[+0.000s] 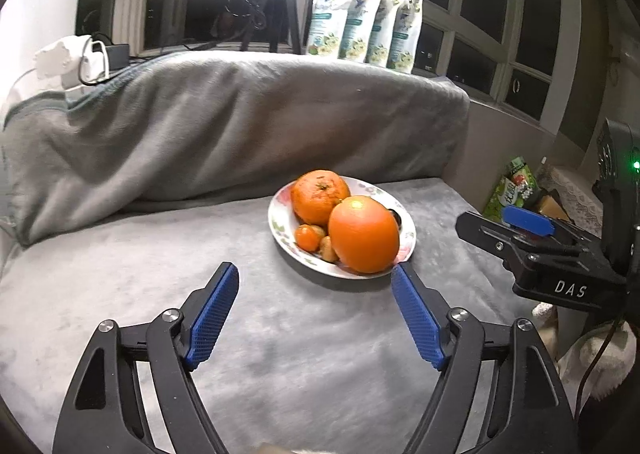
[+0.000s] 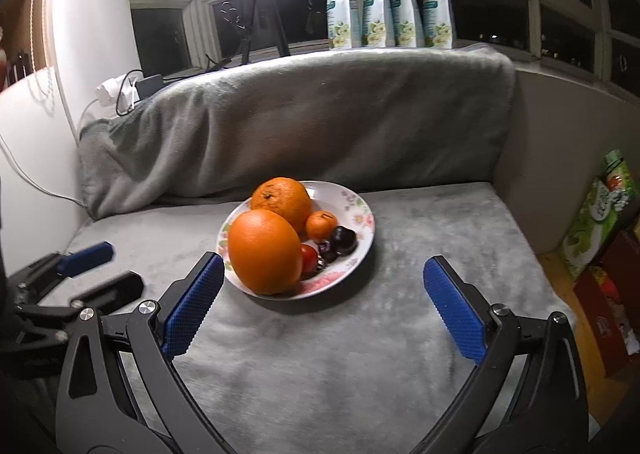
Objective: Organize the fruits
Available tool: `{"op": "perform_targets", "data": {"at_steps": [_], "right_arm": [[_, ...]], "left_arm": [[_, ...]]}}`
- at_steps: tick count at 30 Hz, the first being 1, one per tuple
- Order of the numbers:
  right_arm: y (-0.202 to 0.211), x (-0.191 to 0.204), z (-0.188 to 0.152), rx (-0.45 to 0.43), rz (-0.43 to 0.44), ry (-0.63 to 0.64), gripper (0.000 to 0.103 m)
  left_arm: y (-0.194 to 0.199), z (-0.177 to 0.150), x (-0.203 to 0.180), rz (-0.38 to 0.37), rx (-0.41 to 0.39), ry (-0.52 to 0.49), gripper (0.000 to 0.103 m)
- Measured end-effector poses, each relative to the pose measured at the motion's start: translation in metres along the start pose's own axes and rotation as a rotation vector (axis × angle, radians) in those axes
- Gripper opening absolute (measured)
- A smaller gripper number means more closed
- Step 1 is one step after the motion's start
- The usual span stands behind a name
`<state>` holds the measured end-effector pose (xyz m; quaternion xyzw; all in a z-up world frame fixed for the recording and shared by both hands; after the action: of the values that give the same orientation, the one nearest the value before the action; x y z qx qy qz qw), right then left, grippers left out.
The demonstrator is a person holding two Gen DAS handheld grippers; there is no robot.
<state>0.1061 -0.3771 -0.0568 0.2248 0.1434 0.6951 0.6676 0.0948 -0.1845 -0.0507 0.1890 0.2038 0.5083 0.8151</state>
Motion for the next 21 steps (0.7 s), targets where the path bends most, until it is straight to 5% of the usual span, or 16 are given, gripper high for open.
{"op": "perform_targets", "data": {"at_steps": [21], "right_arm": [[0.017, 0.007, -0.003, -0.034, -0.077, 0.060, 0.103]], "left_arm": [[0.021, 0.000, 0.001, 0.027, -0.017, -0.011, 0.080]]}}
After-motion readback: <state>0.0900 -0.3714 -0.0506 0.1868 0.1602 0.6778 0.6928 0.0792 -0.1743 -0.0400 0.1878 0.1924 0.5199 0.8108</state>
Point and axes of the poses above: each gripper's, at about its wrist camera, not at the fingertips, and y roughly against the way its jaws point, x to its left, z to its top, the point moved 1 cm from there along -y, roughly the way its jaws point, and after that the axes turned 4 degrees about -x, right-handed, at the moved point
